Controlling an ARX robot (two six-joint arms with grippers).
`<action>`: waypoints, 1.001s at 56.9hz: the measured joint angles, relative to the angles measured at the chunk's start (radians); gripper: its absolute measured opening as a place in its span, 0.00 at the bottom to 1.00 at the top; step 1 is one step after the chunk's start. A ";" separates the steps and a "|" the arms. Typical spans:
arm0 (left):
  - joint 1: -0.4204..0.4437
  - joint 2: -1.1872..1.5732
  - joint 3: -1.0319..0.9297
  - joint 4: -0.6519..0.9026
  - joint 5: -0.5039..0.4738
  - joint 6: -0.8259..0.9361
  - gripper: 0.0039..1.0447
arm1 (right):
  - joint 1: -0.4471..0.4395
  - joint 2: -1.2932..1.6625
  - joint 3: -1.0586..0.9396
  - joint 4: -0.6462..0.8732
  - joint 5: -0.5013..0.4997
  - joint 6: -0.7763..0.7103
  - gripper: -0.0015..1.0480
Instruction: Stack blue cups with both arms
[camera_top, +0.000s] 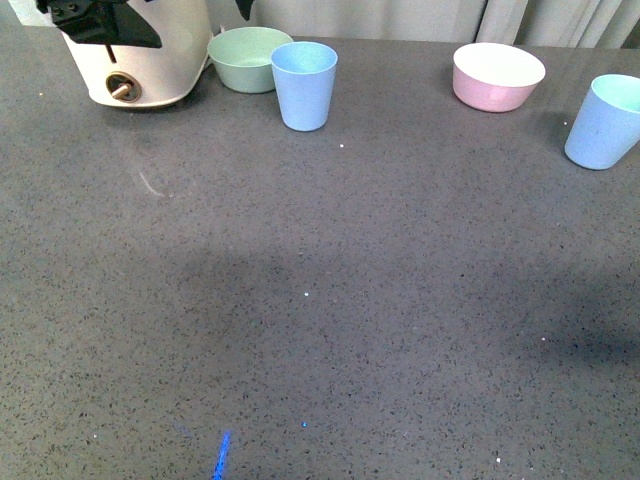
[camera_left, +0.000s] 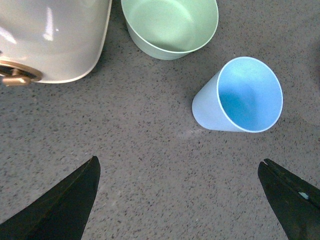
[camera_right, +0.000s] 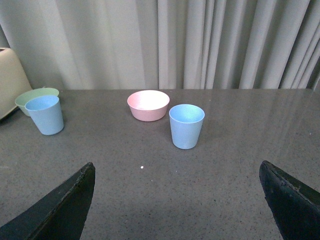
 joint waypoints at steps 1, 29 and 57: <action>-0.005 0.022 0.029 -0.012 -0.001 -0.009 0.92 | 0.000 0.000 0.000 0.000 0.000 0.000 0.91; -0.086 0.275 0.396 -0.195 -0.062 -0.072 0.92 | 0.000 0.000 0.000 0.000 0.000 0.000 0.91; -0.083 0.523 0.819 -0.424 -0.127 -0.179 0.92 | 0.000 0.000 0.000 0.000 0.000 0.000 0.91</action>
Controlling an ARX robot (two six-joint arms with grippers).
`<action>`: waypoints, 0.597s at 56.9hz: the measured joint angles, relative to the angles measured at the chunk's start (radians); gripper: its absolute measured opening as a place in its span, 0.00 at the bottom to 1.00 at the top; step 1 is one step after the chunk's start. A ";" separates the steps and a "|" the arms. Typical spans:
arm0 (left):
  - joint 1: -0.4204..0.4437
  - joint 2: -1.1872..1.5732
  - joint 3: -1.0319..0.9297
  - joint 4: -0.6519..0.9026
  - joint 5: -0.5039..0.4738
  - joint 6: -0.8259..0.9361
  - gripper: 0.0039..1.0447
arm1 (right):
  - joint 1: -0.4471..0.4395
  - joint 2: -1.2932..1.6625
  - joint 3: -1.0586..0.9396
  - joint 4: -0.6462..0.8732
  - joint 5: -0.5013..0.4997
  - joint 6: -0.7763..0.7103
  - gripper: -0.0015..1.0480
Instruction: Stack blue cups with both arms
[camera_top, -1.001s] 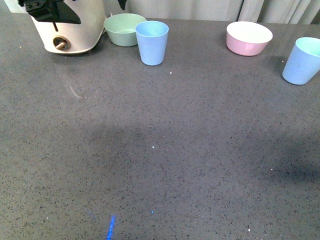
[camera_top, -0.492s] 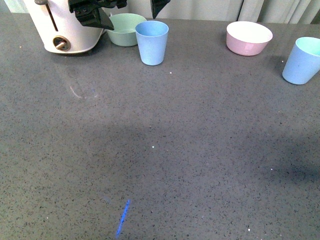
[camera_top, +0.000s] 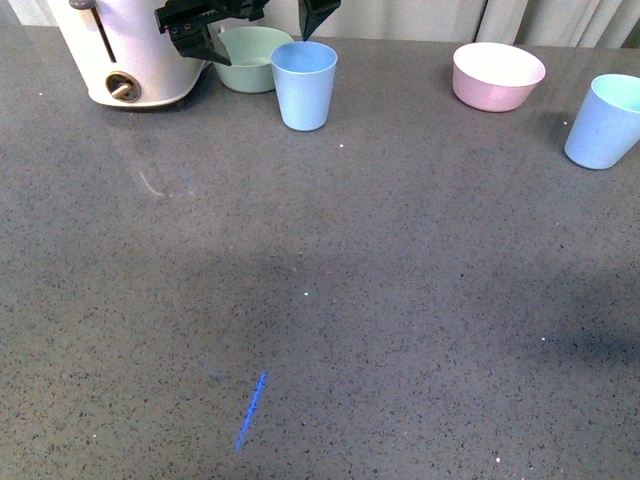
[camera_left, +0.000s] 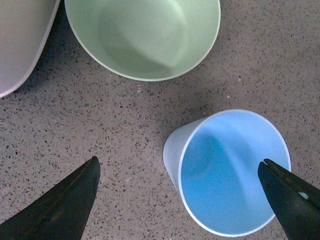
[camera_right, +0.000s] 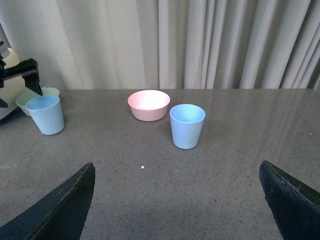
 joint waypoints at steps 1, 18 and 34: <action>0.000 0.003 0.005 -0.005 -0.002 -0.002 0.92 | 0.000 0.000 0.000 0.000 0.000 0.000 0.91; -0.006 0.069 0.087 -0.075 -0.005 -0.025 0.35 | 0.000 0.000 0.000 0.000 0.000 0.000 0.91; -0.023 0.081 0.106 -0.102 -0.001 -0.040 0.02 | 0.000 0.000 0.000 0.000 0.000 0.000 0.91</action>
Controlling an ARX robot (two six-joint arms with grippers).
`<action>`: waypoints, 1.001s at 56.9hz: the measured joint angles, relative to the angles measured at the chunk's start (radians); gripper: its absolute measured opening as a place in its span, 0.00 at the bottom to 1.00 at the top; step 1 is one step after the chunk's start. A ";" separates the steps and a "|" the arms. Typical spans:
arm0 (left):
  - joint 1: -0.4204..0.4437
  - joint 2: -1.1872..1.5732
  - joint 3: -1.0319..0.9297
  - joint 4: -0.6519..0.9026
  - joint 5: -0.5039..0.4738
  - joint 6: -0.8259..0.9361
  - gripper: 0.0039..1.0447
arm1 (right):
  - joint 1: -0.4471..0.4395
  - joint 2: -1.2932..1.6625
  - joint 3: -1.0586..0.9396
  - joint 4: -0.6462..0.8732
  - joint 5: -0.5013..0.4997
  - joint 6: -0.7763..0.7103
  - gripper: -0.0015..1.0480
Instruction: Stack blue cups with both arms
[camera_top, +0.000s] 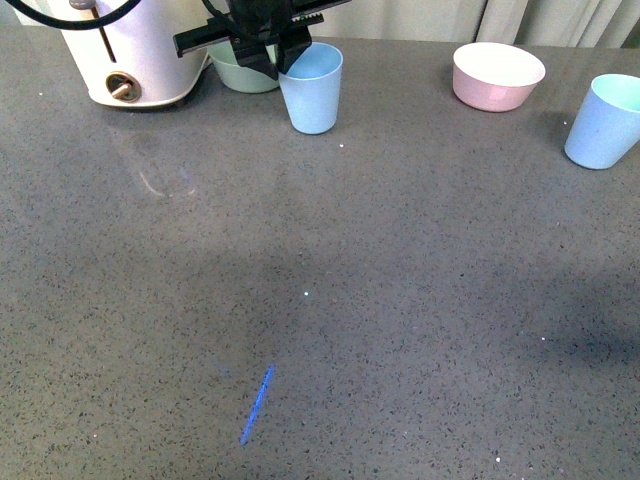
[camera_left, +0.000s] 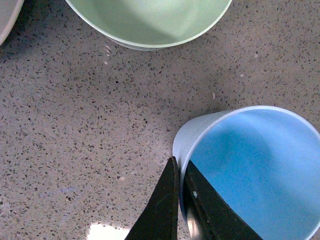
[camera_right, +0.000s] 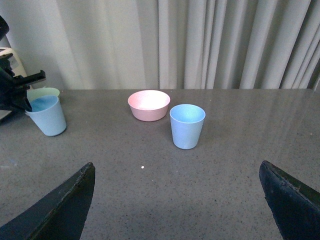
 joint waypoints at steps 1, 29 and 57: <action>-0.001 -0.002 -0.005 0.003 0.000 0.000 0.02 | 0.000 0.000 0.000 0.000 0.000 0.000 0.91; -0.067 -0.381 -0.541 0.189 -0.001 -0.007 0.02 | 0.000 0.000 0.000 0.000 0.000 0.000 0.91; -0.207 -0.278 -0.513 0.177 -0.007 0.013 0.02 | 0.000 0.000 0.000 0.000 0.000 0.000 0.91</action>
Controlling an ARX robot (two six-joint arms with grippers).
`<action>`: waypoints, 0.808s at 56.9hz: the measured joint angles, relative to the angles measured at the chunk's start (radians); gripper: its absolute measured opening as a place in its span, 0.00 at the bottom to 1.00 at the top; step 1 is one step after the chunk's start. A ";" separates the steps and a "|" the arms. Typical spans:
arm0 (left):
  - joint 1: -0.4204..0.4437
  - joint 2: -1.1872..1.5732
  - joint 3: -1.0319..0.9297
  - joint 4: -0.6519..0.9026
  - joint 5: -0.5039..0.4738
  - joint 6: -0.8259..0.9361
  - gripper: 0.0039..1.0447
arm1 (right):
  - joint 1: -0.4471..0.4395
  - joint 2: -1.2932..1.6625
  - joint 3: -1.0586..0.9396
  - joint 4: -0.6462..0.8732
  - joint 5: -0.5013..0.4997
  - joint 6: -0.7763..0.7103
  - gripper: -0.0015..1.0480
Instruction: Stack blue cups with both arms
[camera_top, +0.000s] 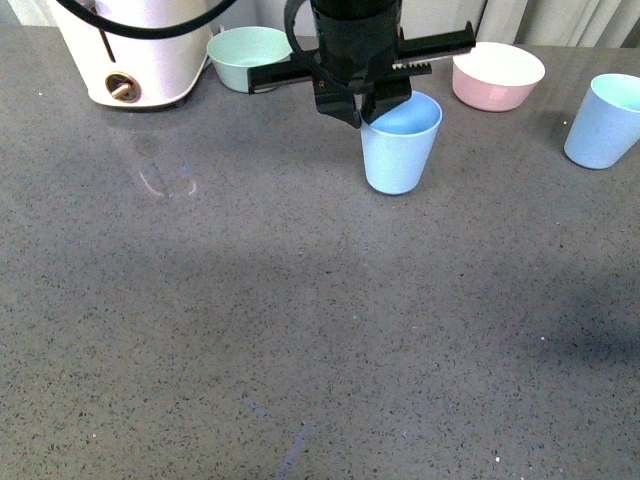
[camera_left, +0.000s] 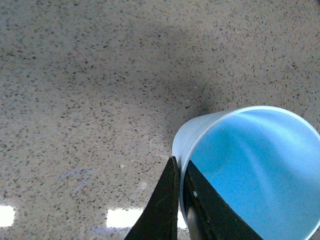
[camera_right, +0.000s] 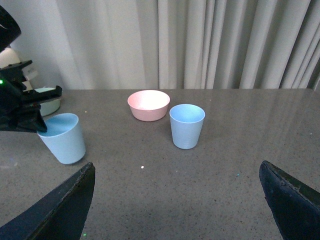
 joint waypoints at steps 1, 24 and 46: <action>-0.002 0.001 0.001 0.000 -0.003 0.000 0.02 | 0.000 0.000 0.000 0.000 0.000 0.000 0.91; -0.027 0.023 0.014 0.001 -0.020 0.007 0.26 | 0.000 0.000 0.000 0.000 0.000 0.000 0.91; -0.040 -0.061 -0.008 0.031 -0.011 0.005 0.88 | 0.000 0.000 0.000 0.000 0.000 0.000 0.91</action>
